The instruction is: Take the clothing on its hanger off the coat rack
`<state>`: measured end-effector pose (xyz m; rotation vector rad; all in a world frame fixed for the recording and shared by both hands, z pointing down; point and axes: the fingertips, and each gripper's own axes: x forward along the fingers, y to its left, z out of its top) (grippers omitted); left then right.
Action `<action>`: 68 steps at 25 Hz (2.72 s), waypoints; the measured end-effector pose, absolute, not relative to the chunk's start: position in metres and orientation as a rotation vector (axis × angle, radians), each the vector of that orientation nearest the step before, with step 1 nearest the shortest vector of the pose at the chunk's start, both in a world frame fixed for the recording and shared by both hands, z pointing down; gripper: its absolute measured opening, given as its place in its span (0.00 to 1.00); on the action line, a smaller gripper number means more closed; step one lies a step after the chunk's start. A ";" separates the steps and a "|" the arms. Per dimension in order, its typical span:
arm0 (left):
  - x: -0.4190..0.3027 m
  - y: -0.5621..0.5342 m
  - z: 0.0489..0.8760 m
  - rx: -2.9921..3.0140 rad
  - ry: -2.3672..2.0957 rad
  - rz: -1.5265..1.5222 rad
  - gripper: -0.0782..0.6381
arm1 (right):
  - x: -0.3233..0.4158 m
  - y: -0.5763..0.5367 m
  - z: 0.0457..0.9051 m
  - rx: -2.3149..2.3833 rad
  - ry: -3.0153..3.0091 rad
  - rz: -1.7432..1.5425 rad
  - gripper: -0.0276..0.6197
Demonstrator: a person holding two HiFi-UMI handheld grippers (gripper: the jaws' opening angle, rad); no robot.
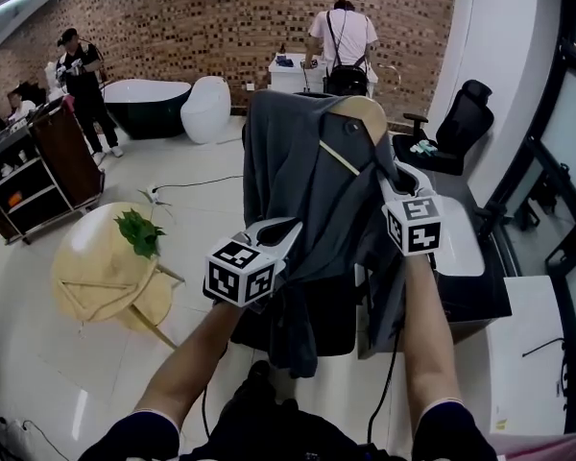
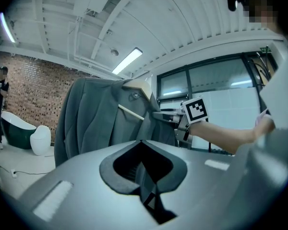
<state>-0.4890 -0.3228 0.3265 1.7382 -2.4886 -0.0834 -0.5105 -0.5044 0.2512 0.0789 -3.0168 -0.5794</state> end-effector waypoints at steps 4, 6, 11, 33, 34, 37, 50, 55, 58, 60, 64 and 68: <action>-0.518 -0.319 0.326 1.732 -2.494 -0.112 0.13 | -0.541 -0.497 0.242 0.059 -3.024 -0.582 0.18; -0.533 -0.318 0.327 1.728 -2.489 -0.111 0.13 | -0.557 -0.494 0.239 0.050 -3.032 -0.570 0.18; -0.574 -0.308 0.342 1.704 -2.468 -0.109 0.13 | -0.585 -0.482 0.259 0.029 -3.023 -0.532 0.18; -0.570 -0.298 0.474 1.516 -2.276 -0.210 0.13 | -0.567 -0.434 0.478 -0.286 -2.772 -0.033 0.13; -0.567 -0.297 0.481 1.501 -2.270 -0.217 0.13 | -0.565 -0.430 0.488 -0.300 -2.754 -0.019 0.13; -0.558 -0.292 0.501 1.464 -2.251 -0.229 0.13 | -0.560 -0.418 0.522 -0.334 -2.695 0.032 0.13; -0.526 -0.276 0.592 1.368 -2.139 -0.236 0.13 | -0.542 -0.375 0.688 -0.366 -2.452 0.292 0.13; -0.511 -0.276 0.618 1.356 -2.085 -0.233 0.13 | -0.538 -0.378 0.741 -0.280 -2.373 0.410 0.14; -0.509 -0.273 0.631 1.351 -2.060 -0.225 0.13 | -0.540 -0.379 0.762 -0.219 -2.358 0.465 0.14; -0.511 -0.273 0.635 1.350 -2.056 -0.229 0.13 | -0.543 -0.386 0.767 -0.171 -2.366 0.448 0.16; -0.514 -0.273 0.635 1.349 -2.065 -0.234 0.13 | -0.547 -0.407 0.757 -0.067 -2.427 0.400 0.26; -0.514 -0.277 0.632 1.359 -2.060 -0.236 0.13 | -0.541 -0.424 0.732 -0.029 -2.479 0.364 0.28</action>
